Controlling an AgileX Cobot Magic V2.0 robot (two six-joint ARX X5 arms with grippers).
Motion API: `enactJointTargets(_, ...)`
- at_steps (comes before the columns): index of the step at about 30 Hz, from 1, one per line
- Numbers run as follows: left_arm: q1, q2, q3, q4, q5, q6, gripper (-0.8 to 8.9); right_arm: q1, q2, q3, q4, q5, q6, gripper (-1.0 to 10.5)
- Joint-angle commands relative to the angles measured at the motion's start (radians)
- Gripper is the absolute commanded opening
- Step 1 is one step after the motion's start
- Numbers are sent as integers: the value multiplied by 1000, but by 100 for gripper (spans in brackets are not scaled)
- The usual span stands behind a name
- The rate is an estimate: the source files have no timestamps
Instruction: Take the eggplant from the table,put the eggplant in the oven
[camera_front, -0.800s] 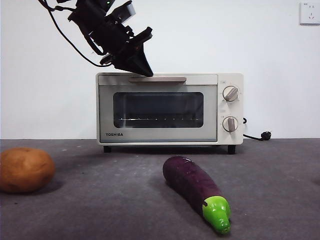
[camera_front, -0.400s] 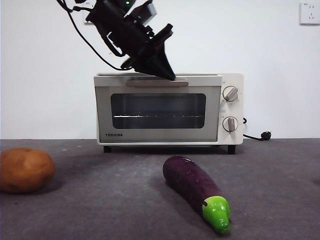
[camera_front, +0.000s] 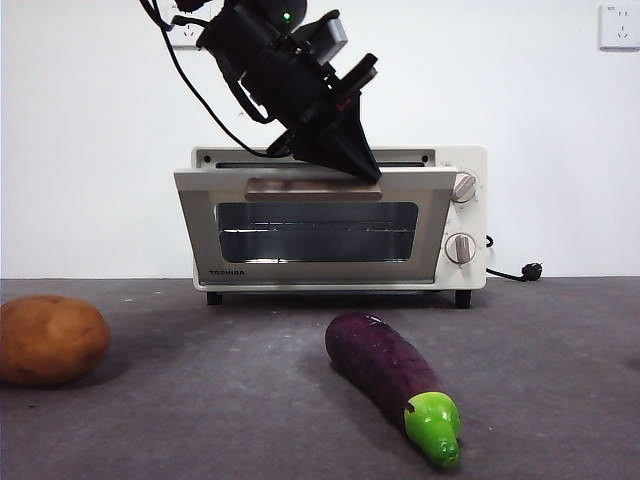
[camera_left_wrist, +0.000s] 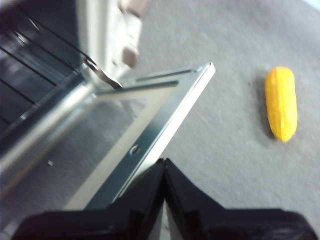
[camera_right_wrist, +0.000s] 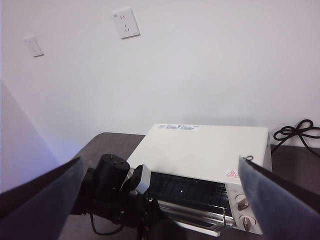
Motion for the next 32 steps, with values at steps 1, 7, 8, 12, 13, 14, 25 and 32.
enactJointTargets(1,-10,19,-13,-4,-1,9,-6,2,7,5,-3,-3,-6,629)
enactJointTargets(7,-20,19,-13,-6,22,-3,-6,2,22,5,-14,-3,-8,629)
enactJointTargets(8,-20,19,-13,-6,24,-3,-6,2,25,5,-14,-3,-8,629)
enactJointTargets(12,-22,19,-13,-9,47,-5,-6,2,26,5,-14,-3,-8,629)
enactJointTargets(13,-22,19,-13,-8,46,-5,-6,2,26,5,-14,-3,-8,629)
enactJointTargets(14,-22,19,-13,-6,46,-5,-6,3,26,5,-14,-3,-8,629)
enactJointTargets(25,-10,-23,-9,0,45,-5,-6,8,26,5,-14,-3,-8,629)
enactJointTargets(32,30,-106,65,-72,45,-5,-6,8,26,5,-21,-3,-8,629)
